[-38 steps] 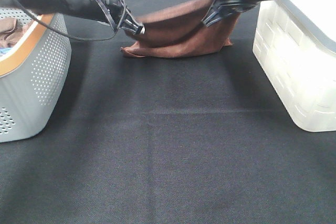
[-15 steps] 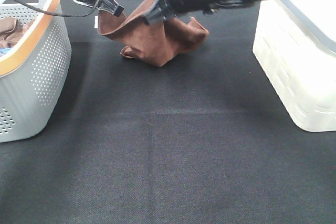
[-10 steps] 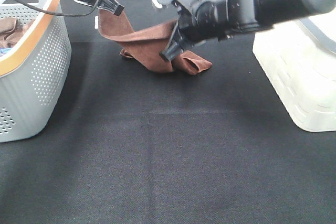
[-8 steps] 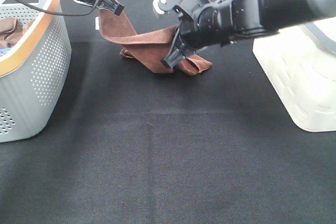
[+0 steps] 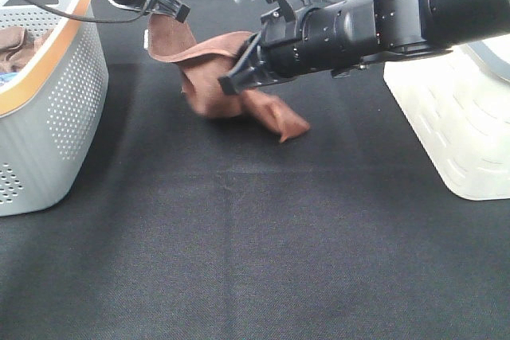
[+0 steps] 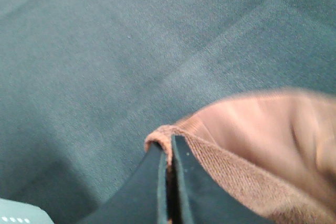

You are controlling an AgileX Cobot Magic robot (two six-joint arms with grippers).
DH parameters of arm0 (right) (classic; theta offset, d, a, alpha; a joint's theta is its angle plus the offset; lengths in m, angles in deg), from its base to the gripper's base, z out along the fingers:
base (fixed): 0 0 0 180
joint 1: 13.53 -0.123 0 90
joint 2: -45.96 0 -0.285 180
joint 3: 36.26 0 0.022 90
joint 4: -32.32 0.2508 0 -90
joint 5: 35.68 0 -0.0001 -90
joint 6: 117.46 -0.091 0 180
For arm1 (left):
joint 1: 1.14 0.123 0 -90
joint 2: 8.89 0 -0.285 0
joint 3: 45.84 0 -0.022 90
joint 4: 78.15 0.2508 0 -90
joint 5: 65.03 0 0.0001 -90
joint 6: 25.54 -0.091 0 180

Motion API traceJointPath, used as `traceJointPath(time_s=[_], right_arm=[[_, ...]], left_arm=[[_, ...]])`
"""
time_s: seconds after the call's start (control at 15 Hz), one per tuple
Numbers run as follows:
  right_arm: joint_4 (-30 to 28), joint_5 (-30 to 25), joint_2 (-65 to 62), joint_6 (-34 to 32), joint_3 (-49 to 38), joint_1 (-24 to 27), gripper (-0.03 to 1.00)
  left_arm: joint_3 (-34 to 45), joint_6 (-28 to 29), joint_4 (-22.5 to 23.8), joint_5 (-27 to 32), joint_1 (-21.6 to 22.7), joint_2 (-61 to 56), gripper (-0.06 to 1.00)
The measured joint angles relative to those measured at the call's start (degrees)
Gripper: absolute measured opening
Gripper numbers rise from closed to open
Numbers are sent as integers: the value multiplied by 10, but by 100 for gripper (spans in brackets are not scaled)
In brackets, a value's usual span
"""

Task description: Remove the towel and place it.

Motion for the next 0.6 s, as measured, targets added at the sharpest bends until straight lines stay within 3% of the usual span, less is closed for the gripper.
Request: traceJointPath(time_s=[0.07,0.27,0.33,0.47,0.53,0.6], right_arm=[[-64,-28,0,-50,0,0,0],[-410,-113,0,-320,4,-2,0],[-570,-122,0,-488,18,-2,0],[-775,-124,0,-708,50,-2,0],[-869,-126,0,-806,68,-2,0],[-869,-126,0,-806,68,-2,0]], left_arm=[[0,1,0,6,0,0,0],[0,2,0,11,0,0,0],[0,2,0,13,0,0,0],[0,2,0,19,0,0,0],[0,2,0,19,0,0,0],[0,2,0,19,0,0,0]])
